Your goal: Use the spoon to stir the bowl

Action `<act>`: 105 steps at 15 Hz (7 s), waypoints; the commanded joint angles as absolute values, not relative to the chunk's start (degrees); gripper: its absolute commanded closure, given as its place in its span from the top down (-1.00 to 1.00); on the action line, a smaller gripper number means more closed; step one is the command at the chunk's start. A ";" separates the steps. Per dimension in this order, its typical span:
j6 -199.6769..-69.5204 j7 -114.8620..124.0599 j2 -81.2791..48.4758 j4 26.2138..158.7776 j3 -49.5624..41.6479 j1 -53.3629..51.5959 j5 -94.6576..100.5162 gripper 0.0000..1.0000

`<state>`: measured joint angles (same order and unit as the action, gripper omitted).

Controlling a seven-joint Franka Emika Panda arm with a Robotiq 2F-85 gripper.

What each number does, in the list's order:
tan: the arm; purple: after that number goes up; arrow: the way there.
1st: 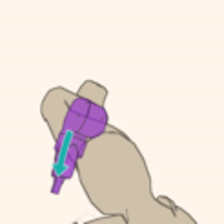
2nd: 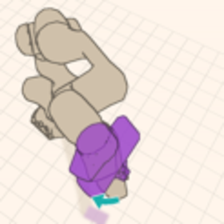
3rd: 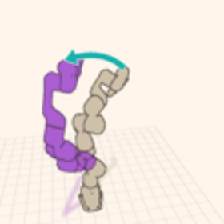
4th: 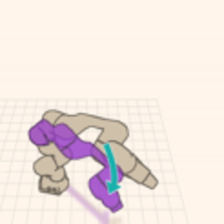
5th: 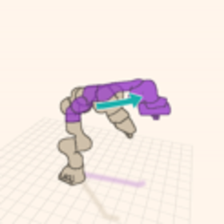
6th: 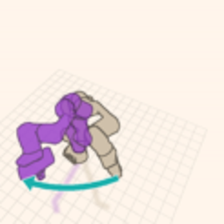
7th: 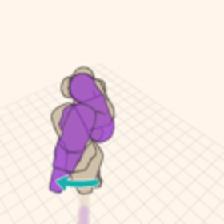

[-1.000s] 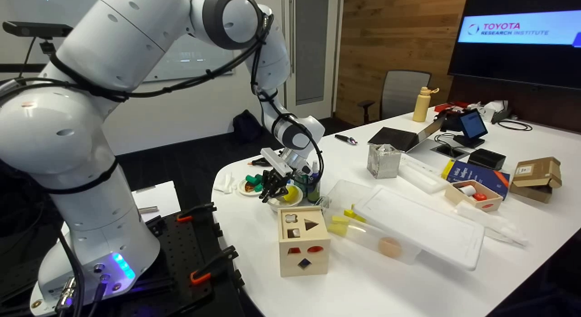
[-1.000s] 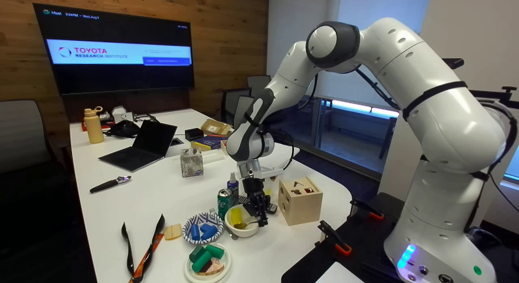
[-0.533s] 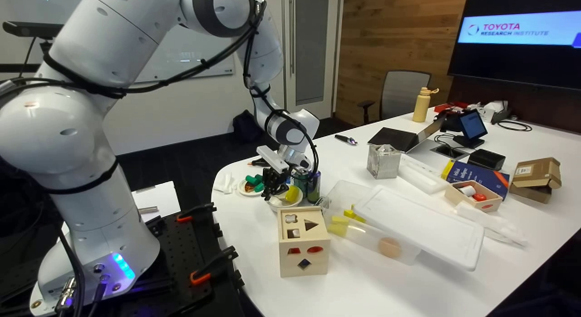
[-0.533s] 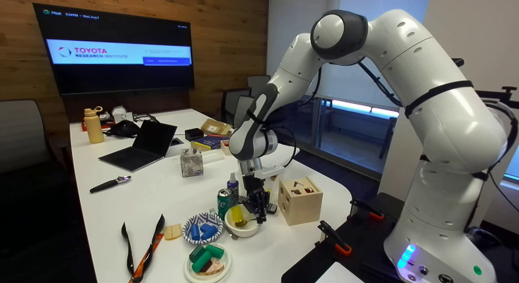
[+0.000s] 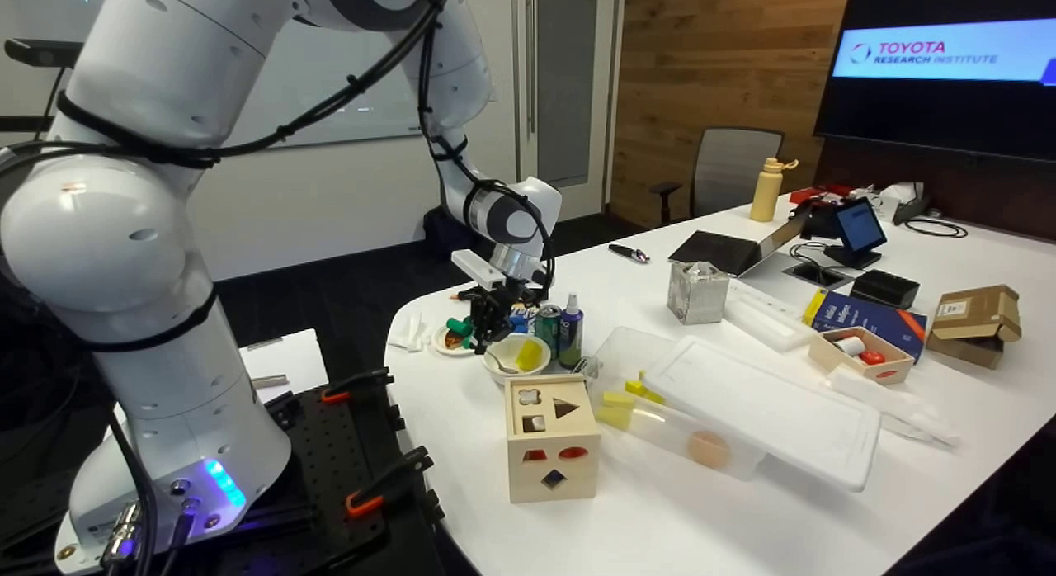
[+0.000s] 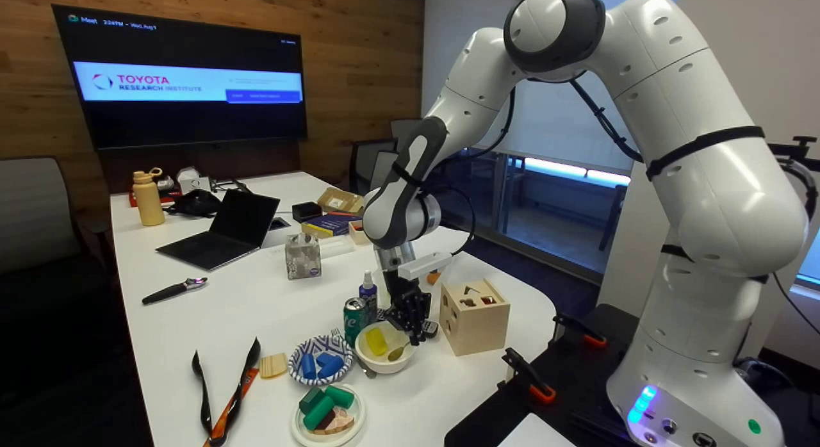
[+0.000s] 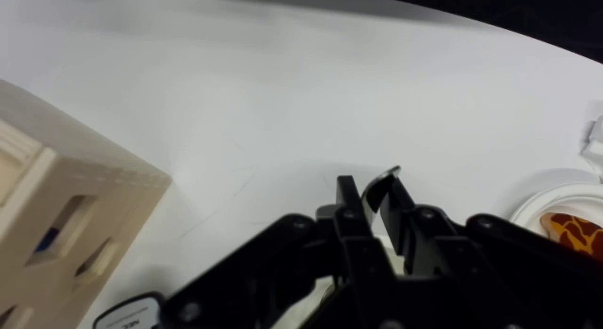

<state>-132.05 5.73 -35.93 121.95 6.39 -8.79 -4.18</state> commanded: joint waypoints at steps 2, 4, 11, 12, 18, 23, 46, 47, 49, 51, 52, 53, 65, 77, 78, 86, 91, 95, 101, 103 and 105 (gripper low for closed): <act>-129.73 12.73 -33.23 123.76 3.28 -11.72 -0.98 -0.91; -129.86 12.70 -33.69 123.62 2.95 -11.67 -0.60 -0.91; -129.93 11.28 -33.89 123.37 2.98 -10.98 -0.65 -0.09; -129.96 11.19 -33.90 123.34 3.15 -10.98 -0.80 0.01; -131.97 10.24 -36.27 122.86 4.04 -10.80 -1.46 0.92; -136.81 9.08 -39.60 123.04 4.96 -10.41 -2.03 1.00; -141.01 8.04 -41.54 122.72 4.46 -11.31 -0.72 -0.99; -141.03 8.49 -40.89 123.20 4.30 -11.64 -0.57 -0.99; -140.89 9.33 -39.29 124.13 4.05 -12.26 -0.30 -0.99; -141.06 9.59 -37.05 125.50 4.19 -12.48 -0.28 -0.99; -140.67 9.91 -35.71 126.27 4.31 -12.53 -0.52 -0.99; -140.22 10.15 -34.83 126.70 4.35 -12.61 -0.66 -0.99; -129.55 7.94 -46.10 114.87 3.15 -11.88 1.15 -0.99; -128.96 -14.57 -44.66 115.76 13.01 2.69 -10.04 -0.99; -129.75 -14.01 -43.79 116.70 12.77 2.62 -10.29 -0.99; -125.99 -1.66 -44.77 114.91 6.81 -4.97 -5.11 -0.99; -120.56 -8.46 -46.57 113.28 9.82 -2.40 -7.10 -0.99; -119.18 -16.38 -47.05 113.27 12.28 0.71 -9.62 -0.99; -123.22 -18.29 -44.96 115.92 12.31 2.04 -11.34 -0.99; -124.09 -17.60 -44.06 116.74 12.22 1.81 -11.27 -0.99; -125.51 -15.75 -42.29 118.46 11.96 1.07 -11.13 -0.99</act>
<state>-122.98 -17.83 -46.73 114.24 12.17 1.92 -10.26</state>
